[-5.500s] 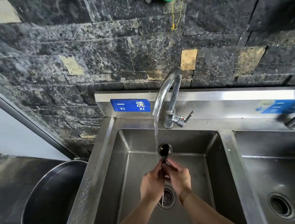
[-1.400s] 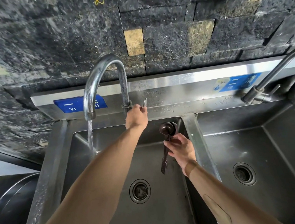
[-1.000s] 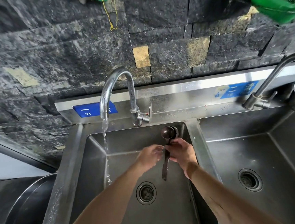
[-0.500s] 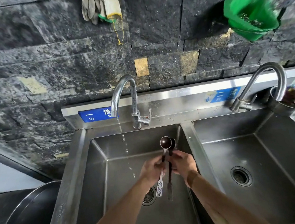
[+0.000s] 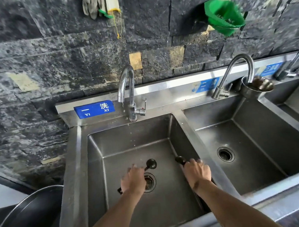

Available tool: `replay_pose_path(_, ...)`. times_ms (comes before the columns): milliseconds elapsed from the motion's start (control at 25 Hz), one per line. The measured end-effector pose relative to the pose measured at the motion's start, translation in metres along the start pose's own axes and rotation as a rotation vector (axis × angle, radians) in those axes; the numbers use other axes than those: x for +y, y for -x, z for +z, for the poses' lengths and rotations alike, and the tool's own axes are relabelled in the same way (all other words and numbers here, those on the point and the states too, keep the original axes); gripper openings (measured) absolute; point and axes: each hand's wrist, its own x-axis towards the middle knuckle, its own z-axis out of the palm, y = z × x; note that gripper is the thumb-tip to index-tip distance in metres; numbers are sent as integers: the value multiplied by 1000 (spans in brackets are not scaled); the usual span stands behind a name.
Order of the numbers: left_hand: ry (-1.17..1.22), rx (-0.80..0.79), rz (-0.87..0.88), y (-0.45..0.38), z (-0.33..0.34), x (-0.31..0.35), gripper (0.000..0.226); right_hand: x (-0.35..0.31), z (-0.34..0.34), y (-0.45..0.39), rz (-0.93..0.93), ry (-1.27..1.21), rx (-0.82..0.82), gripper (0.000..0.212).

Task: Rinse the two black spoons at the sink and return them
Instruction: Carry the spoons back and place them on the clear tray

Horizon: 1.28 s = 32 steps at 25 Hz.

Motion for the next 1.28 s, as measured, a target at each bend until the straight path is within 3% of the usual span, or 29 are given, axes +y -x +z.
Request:
replay_pose_path(160,75,-25,8,7,2,-1,30,13,10,31,136,-101,7,34)
replay_pose_path(240,183,-101,-12,7,1,8,22,22,11,44,297,-370,-28,32)
replay_pose_path(440,609,-369,-29,11,9,64,26,57,9,72,620,-1155,-193,26)
replay_pose_path(520,847,-496,-108,20,18,94,6,76,12,91,697,-1342,-187,26)
replay_pose_path(680,1071,-669,-168,46,36,152,6,118,19,133,787,-1681,-77,36)
replay_pose_path(800,1010,-755,-69,77,48,202,15,156,23,177,827,-1802,66,32)
replay_pose_path(880,972,-860,33,106,55,238,8,183,27,211,853,-1855,159,31)
replay_pose_path(1040,879,-992,280,165,69,298,26,236,41,279,891,-1915,325,39)
replay_pose_path(1280,779,-1165,472,263,88,375,22,304,72,392,1008,-1957,517,41)
